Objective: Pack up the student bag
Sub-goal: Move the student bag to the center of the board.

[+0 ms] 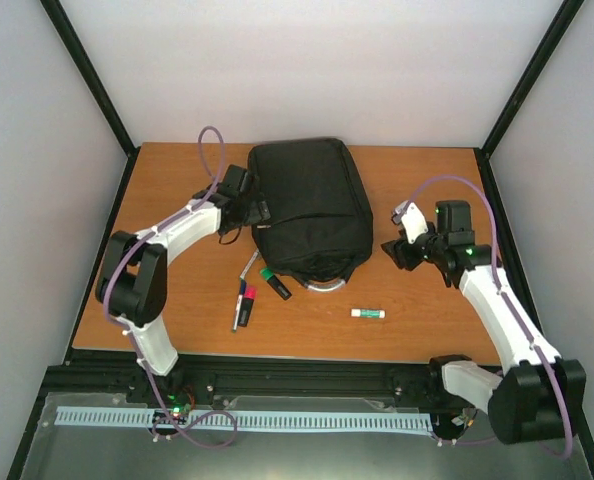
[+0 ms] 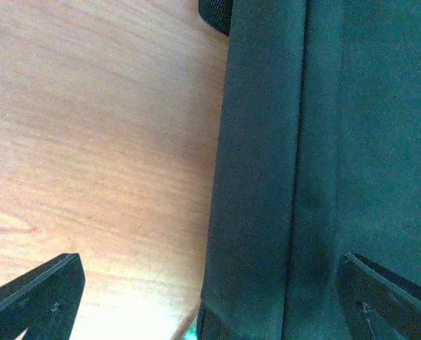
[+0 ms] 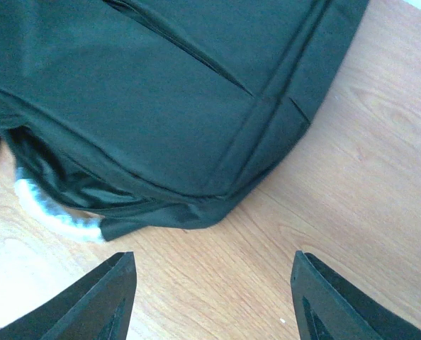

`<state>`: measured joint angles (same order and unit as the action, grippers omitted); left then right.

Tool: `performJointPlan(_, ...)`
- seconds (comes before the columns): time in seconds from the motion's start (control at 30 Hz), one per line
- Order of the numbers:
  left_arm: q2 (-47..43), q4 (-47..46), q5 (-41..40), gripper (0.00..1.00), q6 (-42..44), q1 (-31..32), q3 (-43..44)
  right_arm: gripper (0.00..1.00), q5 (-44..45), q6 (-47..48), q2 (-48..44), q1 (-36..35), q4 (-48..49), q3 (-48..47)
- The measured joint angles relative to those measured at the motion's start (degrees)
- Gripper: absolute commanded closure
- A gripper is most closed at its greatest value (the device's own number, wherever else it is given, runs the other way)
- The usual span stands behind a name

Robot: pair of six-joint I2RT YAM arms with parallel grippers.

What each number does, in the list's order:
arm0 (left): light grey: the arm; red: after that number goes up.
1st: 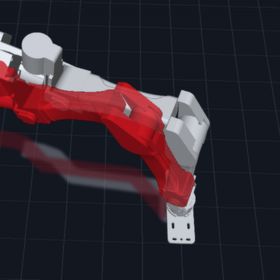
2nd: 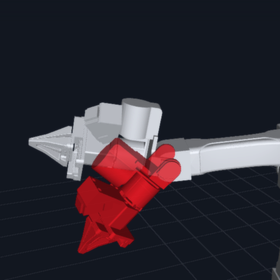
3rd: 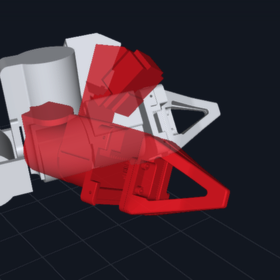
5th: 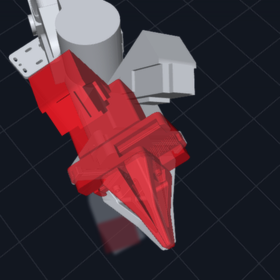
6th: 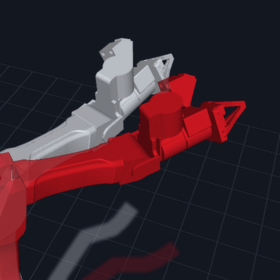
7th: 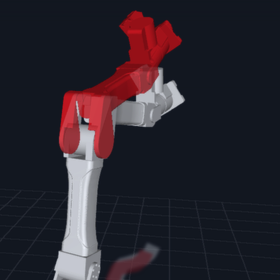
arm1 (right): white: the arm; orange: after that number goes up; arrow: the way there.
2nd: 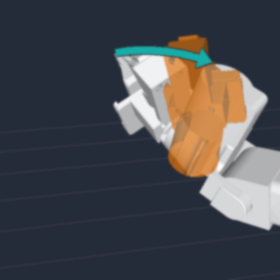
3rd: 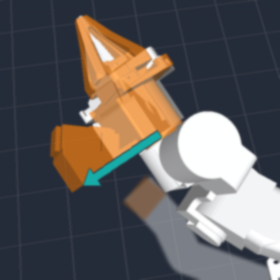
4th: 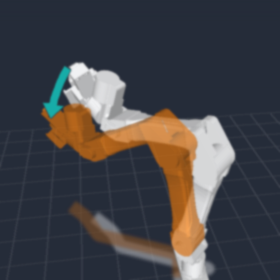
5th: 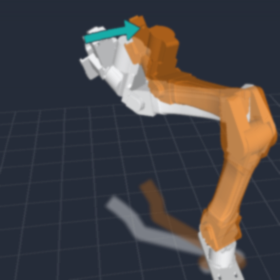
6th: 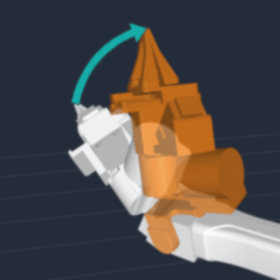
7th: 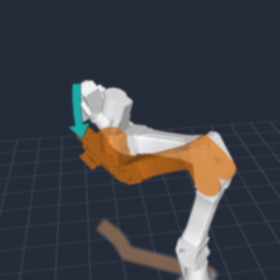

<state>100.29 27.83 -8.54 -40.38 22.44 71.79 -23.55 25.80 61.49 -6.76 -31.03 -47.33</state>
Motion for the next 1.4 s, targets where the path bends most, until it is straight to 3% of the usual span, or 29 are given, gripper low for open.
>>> performJointPlan(0.1,3.56,1.97,0.24,0.00,0.24,-0.26,4.61,0.40,0.11,-1.03,5.29,1.73,-0.33,-2.16)
performJointPlan(0.27,8.44,2.21,1.16,0.00,1.66,-0.94,11.98,0.40,-2.51,-5.05,21.77,4.07,-0.26,-12.90)
performJointPlan(0.53,17.44,2.05,7.45,0.08,3.96,-3.15,20.59,0.38,-16.22,-15.30,51.93,7.76,-1.03,-37.18)
performJointPlan(0.63,19.39,1.77,11.43,0.13,4.92,-3.32,22.45,0.43,-20.17,-18.05,60.35,7.56,-3.23,-43.98)
performJointPlan(0.7,20.46,0.96,14.10,0.15,5.14,-3.45,23.34,0.54,-21.88,-19.54,63.91,7.37,-4.33,-46.27)
performJointPlan(0.87,22.84,-1.64,18.69,0.17,5.18,-3.34,24.90,0.76,-24.74,-20.87,65.00,7.50,-6.86,-45.72)
performJointPlan(1.07,25.18,-3.52,20.41,0.19,5.79,-0.68,28.09,0.86,-27.19,-20.09,60.92,11.19,-7.17,-37.11)
performJointPlan(1.27,26.97,-3.87,22.23,0.19,6.21,5.64,31.41,0.88,-28.13,-16.68,56.48,20.57,-9.73,-30.01)
performJointPlan(1.4,27.71,-3.65,23.78,0.17,7.28,8.81,32.89,0.80,-28.33,-12.66,55.30,26.84,-11.37,-28.28)
